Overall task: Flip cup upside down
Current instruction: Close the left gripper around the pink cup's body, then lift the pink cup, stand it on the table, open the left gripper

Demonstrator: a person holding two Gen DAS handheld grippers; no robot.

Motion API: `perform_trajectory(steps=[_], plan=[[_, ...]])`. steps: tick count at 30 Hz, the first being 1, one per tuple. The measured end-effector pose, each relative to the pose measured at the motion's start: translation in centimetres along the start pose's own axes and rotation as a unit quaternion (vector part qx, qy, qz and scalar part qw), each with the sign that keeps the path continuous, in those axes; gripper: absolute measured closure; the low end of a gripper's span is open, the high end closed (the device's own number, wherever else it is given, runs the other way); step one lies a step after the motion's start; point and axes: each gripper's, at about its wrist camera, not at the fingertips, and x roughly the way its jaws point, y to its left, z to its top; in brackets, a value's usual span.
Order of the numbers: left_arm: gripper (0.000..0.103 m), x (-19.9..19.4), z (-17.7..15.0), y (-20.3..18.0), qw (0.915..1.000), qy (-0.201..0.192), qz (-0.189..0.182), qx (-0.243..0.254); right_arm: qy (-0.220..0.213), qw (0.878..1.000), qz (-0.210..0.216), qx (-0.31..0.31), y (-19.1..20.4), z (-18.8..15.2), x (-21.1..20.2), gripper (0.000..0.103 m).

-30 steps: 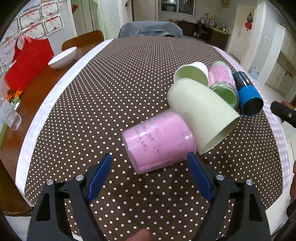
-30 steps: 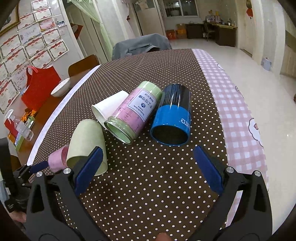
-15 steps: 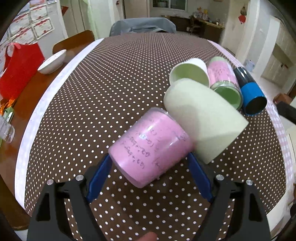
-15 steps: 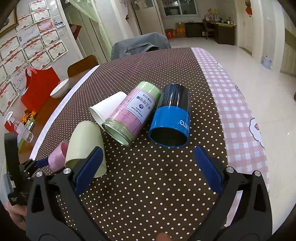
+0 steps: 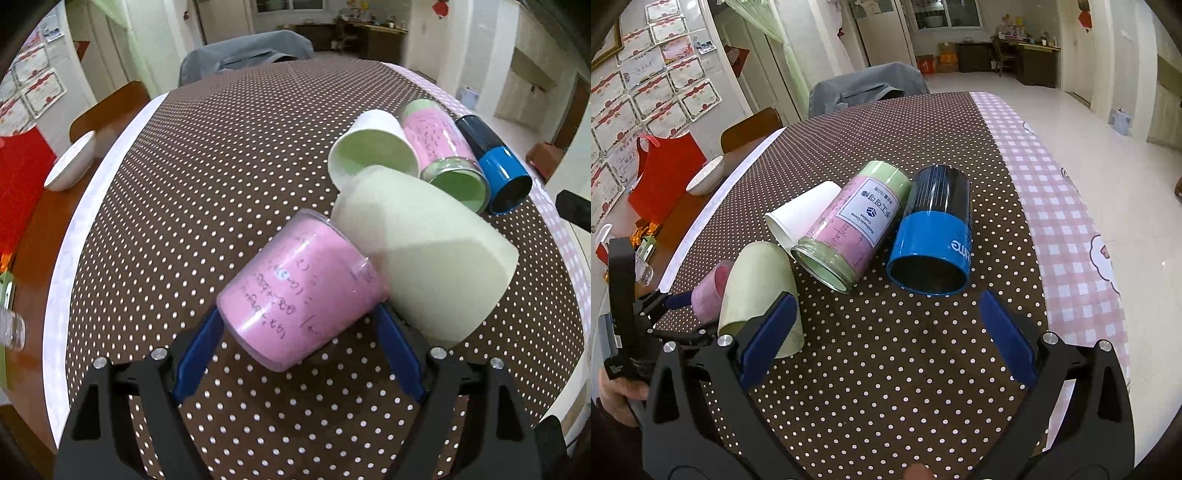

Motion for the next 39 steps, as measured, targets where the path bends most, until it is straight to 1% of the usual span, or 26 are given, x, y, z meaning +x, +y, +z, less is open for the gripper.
perform_trajectory(steps=[3,5,6,8,11,12,13,18,21,23,25,27,28,29,33,35,37,39], plan=[[0.034,0.1,0.1,0.0,1.0000,-0.003,-0.001,0.007,0.002,1.000,-0.002,0.001,0.0,-0.1,0.2,0.006],[0.039,0.2,0.2,0.0,1.0000,-0.004,-0.007,0.006,0.003,1.000,-0.003,0.001,0.0,0.0,0.4,0.006],[0.043,0.2,0.0,0.0,0.9999,-0.003,-0.010,0.004,0.003,1.000,-0.003,0.001,0.0,0.0,0.4,0.006],[0.043,0.3,0.0,-0.1,1.0000,-0.002,-0.008,0.002,0.005,1.000,-0.003,0.001,0.1,-0.1,0.5,0.006],[0.041,0.0,-0.1,-0.2,0.9999,-0.007,0.007,0.006,0.006,1.000,-0.004,0.000,0.1,-0.1,0.6,0.006],[0.035,-0.1,0.0,0.0,0.9999,-0.006,0.011,0.010,0.007,1.000,-0.003,0.001,0.1,-0.1,0.6,0.006],[0.031,-0.2,0.2,0.1,0.9996,-0.009,0.020,0.017,0.007,1.000,-0.004,0.001,0.1,-0.1,0.6,0.006],[0.031,-1.0,0.6,0.8,0.9987,-0.012,0.027,0.041,0.006,1.000,-0.006,0.001,0.1,0.1,0.8,0.006],[0.030,-1.2,1.2,1.1,0.9960,-0.010,0.029,0.084,0.007,1.000,-0.009,0.003,0.2,0.2,1.0,0.006],[0.030,-0.9,1.9,0.8,0.9919,-0.006,0.037,0.122,0.008,1.000,-0.011,0.003,0.3,0.2,1.1,0.006],[0.030,-0.6,2.7,0.6,0.9882,-0.002,0.036,0.149,0.009,1.000,-0.013,0.002,0.5,0.2,1.2,0.006],[0.030,-0.4,3.2,0.4,0.9856,-0.001,0.029,0.167,0.008,1.000,-0.015,0.002,0.7,0.3,1.2,0.006],[0.030,-0.2,3.5,0.3,0.9842,0.003,0.016,0.176,0.008,1.000,-0.017,0.003,0.7,0.3,1.2,0.006],[0.030,0.2,3.8,0.3,0.9836,0.010,0.007,0.180,0.008,1.000,-0.018,0.004,0.7,0.3,1.3,0.006],[0.030,1.9,4.5,0.2,0.9834,0.032,-0.010,0.178,0.007,1.000,-0.022,0.006,0.6,0.4,1.3,0.006],[0.030,2.5,4.6,0.6,0.9862,0.041,-0.023,0.159,0.007,1.000,-0.023,0.006,0.5,0.4,1.3,0.006],[0.034,2.7,4.5,0.8,0.9883,0.041,-0.030,0.144,0.007,1.000,-0.023,0.006,0.4,0.5,1.3,0.006],[0.035,2.5,4.3,0.8,0.9899,0.038,-0.031,0.133,0.008,1.000,-0.021,0.007,0.3,0.4,1.3,0.006]])
